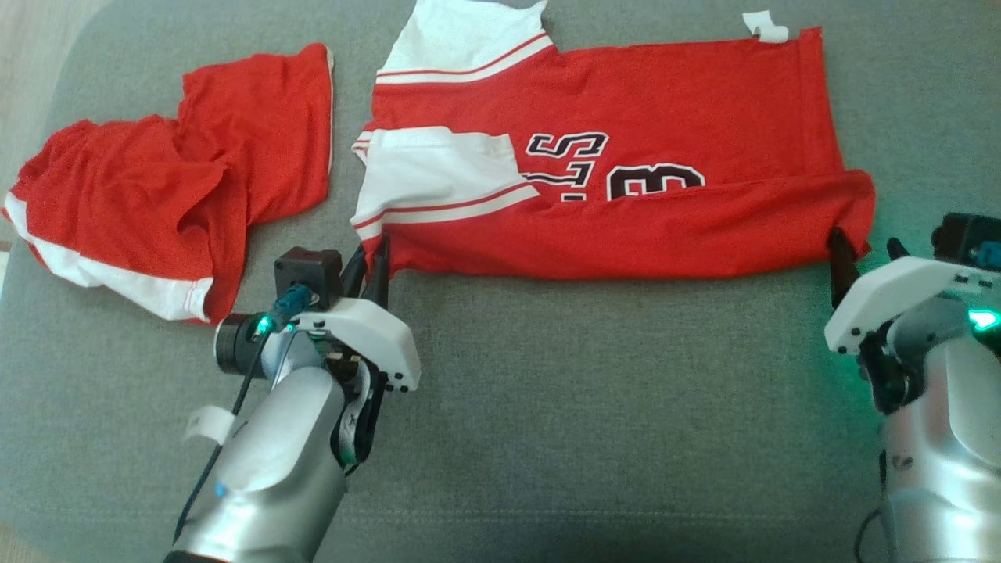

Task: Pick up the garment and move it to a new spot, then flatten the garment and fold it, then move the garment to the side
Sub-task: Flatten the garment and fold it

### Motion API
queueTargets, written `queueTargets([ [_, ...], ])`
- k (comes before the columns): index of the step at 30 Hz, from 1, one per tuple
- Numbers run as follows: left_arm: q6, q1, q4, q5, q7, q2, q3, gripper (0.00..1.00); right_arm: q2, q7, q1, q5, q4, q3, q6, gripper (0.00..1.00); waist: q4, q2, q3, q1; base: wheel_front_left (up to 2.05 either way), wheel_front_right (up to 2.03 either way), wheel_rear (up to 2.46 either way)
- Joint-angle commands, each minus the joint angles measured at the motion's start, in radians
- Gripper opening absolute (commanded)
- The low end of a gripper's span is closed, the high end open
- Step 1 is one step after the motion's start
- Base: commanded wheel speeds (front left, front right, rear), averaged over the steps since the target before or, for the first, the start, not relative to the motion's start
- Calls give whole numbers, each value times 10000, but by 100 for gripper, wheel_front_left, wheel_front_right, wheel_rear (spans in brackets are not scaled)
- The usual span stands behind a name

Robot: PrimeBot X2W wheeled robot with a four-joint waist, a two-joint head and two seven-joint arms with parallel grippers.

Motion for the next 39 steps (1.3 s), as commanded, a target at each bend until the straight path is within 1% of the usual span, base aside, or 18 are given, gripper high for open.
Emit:
queueTargets([
  [1, 52, -493, -384, 82, -8, 223, 264, 0, -4, 5, -500, -212, -164, 159, -7, 100, 54, 0, 116, 0, 0, 0, 0],
  [4, 48, -572, -531, 100, 33, 263, 221, 0, -136, 129, -887, -523, 304, 59, -7, 100, 109, 0, 311, 0, 0, 0, 0],
  [8, 59, -639, -618, 96, 70, 324, 198, 0, -344, 191, -1295, -696, 932, 199, -7, 100, 167, 0, 461, 0, 0, 0, 0],
  [9, 64, -648, -625, 91, 76, 343, 198, 0, -372, 216, -1379, -664, 1081, 245, -7, 91, 171, 0, 479, 0, 0, 0, 0],
  [10, 69, -655, -628, 84, 81, 366, 201, 0, -409, 226, -1455, -629, 1214, 307, -7, 0, 171, 0, 490, 0, 0, 0, 0],
  [16, 64, -527, -479, 14, 130, 540, 184, 0, -816, 281, -1552, -241, 1919, 1019, -7, 0, 61, 0, 189, 0, 0, 0, 0],
  [24, 29, 20, -374, -61, 264, 871, 77, 0, -1426, 816, -1185, 645, 2189, 2023, -7, 0, -236, 0, -614, 0, 0, 0, 0],
  [31, 8, 900, -593, -206, 597, 1243, -61, 0, -2061, 1788, -407, 1610, 1823, 3014, -7, 0, -392, 0, -1546, 0, 0, 0, 0],
  [34, 6, 1218, -765, -260, 753, 1340, -125, 0, -2251, 2186, -78, 1885, 1648, 3205, -7, 0, -410, 0, -1820, 0, 0, 0, 0],
  [39, -3, 2023, -1540, -402, 1377, 1581, -367, 0, -2594, 2938, 728, 2489, 793, 3529, -7, 0, -494, 0, -2177, 0, 0, 0, 0],
])
